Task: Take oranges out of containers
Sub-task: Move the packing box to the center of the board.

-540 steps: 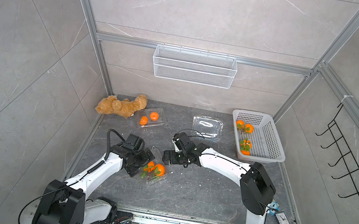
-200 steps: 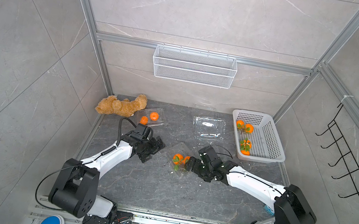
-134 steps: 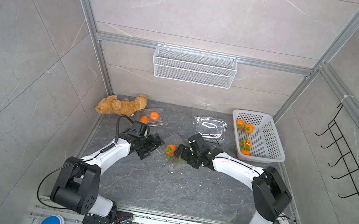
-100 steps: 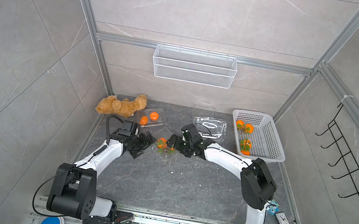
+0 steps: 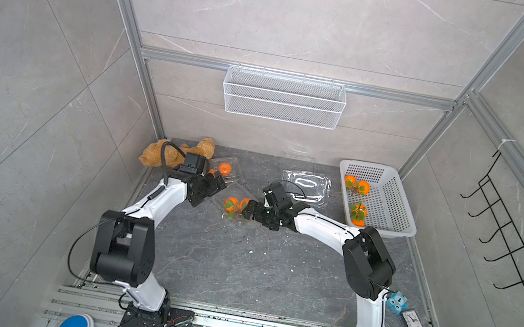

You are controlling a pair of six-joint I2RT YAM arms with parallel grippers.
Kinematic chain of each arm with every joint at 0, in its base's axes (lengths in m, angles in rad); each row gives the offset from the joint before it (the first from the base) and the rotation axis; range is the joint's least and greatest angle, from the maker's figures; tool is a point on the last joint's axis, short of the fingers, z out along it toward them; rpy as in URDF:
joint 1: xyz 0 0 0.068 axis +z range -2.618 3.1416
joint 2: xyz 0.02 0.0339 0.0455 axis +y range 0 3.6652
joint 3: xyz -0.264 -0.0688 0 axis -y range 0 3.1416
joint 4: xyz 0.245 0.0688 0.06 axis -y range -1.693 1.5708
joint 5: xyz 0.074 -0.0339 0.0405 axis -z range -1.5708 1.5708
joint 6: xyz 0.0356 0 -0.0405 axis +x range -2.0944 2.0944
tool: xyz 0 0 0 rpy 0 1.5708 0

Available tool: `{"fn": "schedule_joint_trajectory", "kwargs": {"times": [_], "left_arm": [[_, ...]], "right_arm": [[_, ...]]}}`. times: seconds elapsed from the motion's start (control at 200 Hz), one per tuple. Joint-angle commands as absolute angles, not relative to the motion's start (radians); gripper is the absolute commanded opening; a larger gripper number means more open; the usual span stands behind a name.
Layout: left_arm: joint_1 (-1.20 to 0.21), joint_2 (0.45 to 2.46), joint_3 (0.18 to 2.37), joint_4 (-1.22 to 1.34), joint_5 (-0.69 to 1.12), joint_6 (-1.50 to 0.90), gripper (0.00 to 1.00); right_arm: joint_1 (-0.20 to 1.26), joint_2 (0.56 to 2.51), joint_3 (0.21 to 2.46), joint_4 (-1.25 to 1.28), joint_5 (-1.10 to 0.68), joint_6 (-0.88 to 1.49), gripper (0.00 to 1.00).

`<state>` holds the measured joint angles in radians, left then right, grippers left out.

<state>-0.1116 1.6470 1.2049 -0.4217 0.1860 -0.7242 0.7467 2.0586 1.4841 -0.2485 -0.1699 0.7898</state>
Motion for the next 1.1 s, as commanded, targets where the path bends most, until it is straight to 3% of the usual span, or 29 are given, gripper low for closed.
{"fn": "schedule_joint_trajectory", "kwargs": {"times": [0.0,0.259,0.748,0.858,0.953,1.097], "left_arm": [[-0.113,1.728,1.258,-0.378,0.177,-0.644,1.0],[-0.155,1.774,1.211,-0.19,0.307,-0.648,1.0],[-0.238,1.585,0.928,-0.014,0.331,-0.792,1.0],[-0.244,1.507,0.897,-0.06,0.307,-0.792,1.0],[-0.242,1.47,0.975,-0.262,0.118,-0.729,1.0],[-0.215,1.579,1.151,-0.347,0.064,-0.625,0.99]], "right_arm": [[0.744,2.05,1.471,-0.154,-0.22,0.799,1.0],[0.707,2.095,1.481,-0.056,-0.311,0.814,0.93],[0.661,2.07,1.515,-0.175,-0.343,0.649,0.89],[0.628,2.022,1.448,-0.152,-0.34,0.648,0.9],[0.603,2.009,1.43,-0.141,-0.355,0.654,0.92],[0.6,2.048,1.479,-0.137,-0.37,0.673,0.95]]}}
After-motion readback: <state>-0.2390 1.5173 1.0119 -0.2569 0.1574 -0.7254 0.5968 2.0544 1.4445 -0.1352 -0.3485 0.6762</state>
